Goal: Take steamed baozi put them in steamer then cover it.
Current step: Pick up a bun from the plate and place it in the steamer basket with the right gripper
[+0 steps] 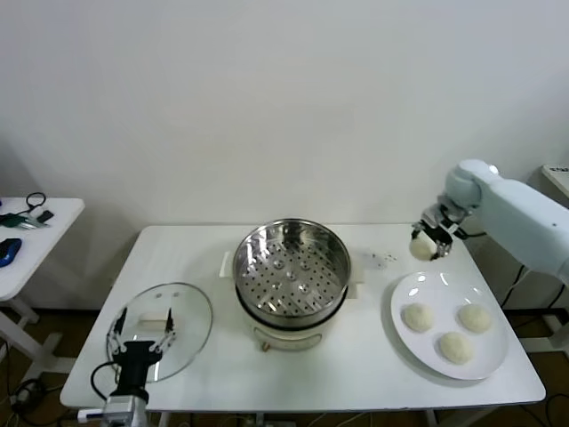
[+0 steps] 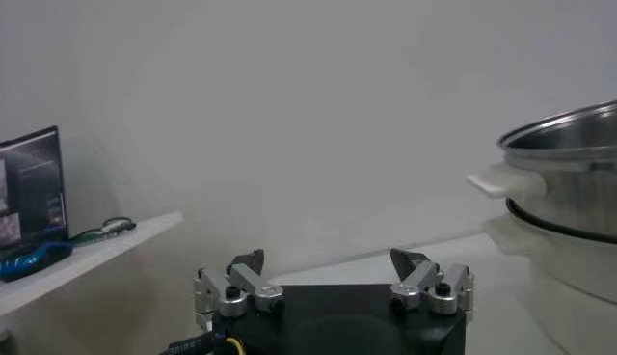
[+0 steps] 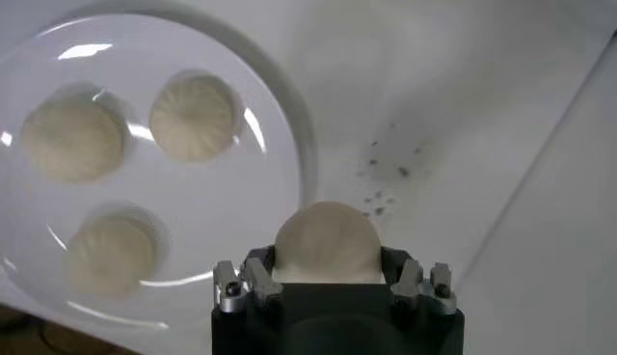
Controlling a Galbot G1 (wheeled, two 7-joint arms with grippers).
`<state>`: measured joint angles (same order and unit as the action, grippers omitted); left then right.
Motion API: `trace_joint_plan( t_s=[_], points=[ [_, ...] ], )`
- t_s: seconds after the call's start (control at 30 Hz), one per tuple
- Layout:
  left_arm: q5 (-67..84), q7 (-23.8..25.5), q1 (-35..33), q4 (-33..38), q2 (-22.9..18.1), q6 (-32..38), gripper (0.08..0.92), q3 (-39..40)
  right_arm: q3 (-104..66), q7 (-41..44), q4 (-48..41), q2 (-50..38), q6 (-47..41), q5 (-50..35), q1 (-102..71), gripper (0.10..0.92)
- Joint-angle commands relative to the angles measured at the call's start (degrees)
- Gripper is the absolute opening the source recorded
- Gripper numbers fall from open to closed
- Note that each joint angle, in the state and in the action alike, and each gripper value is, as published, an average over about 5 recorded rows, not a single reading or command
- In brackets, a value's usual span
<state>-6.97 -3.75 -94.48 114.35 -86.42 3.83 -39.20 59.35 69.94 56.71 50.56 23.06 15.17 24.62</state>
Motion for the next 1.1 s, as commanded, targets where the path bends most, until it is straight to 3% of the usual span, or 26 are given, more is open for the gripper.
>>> trace_joint_plan(
  t_s=[0.03, 0.27, 0.6, 1.1],
  points=[
    [-0.22, 0.09, 0.05, 0.18, 0.1, -0.12, 0.823, 0.43, 7.9, 0.47, 9.89, 6.47, 8.91, 0.0, 13.47, 0.704],
    [-0.23, 0.13, -0.12, 0.15, 0.43, -0.2, 0.823, 0.73, 6.31, 0.31, 13.54, 14.34, 10.56, 1.4, 11.15, 0.704],
    [-0.08, 0.08, -1.15, 0.13, 1.37, -0.03, 0.823, 0.58, 3.75, -0.11, 8.09, 25.69, 12.41, 3.84, 5.23, 0.705],
    [0.3, 0.1, -1.77, 0.39, 2.36, -0.26, 0.823, 0.61, 0.55, -0.66, 3.65, 29.51, 14.52, 15.11, -4.4, 0.707]
  ],
)
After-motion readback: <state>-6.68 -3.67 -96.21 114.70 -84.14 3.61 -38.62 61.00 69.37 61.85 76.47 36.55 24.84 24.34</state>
